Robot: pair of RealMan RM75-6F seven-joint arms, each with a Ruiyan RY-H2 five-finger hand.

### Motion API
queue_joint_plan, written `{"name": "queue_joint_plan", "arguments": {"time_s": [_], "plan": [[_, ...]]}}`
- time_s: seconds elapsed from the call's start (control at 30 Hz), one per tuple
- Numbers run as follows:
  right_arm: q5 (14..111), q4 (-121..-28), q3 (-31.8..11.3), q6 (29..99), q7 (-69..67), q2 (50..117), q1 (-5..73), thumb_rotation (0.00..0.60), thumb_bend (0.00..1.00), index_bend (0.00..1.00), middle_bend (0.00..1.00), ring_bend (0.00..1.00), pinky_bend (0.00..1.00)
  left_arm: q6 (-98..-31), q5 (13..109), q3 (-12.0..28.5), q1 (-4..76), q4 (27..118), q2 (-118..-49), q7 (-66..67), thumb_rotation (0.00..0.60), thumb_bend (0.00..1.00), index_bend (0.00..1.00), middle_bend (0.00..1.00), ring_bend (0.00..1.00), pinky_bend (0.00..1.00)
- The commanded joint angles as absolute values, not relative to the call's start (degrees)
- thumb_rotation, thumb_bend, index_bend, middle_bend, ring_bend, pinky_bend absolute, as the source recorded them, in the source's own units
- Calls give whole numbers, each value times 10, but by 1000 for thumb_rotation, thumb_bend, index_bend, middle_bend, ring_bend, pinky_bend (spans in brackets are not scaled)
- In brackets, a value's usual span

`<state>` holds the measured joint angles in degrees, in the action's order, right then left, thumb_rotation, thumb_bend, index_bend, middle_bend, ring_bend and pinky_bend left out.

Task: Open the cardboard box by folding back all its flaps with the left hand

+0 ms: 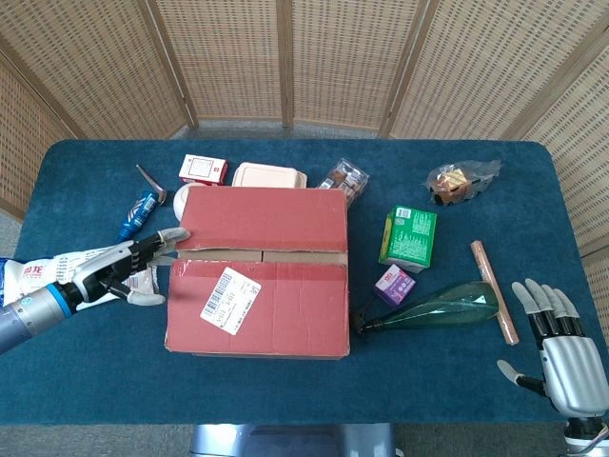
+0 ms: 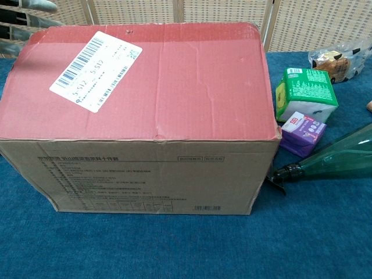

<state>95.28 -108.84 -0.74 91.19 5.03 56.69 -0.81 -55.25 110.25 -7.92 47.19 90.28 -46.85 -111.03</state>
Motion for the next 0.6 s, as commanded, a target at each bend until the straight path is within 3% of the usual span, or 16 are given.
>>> {"name": "queue_joint_plan", "arguments": {"time_s": [0.03, 0.6], "plan": [[953, -1088, -7, 911, 49, 566, -8, 600, 90, 0, 0, 0, 0, -568, 1102, -83, 476, 908, -471, -1116, 600, 0, 0, 0, 0, 163], [956, -1088, -5, 909, 60, 571, -8, 600, 88, 0, 0, 0, 0, -697, 1136, -98, 462, 986, -450, -1061, 600, 0, 0, 0, 0, 229]]}}
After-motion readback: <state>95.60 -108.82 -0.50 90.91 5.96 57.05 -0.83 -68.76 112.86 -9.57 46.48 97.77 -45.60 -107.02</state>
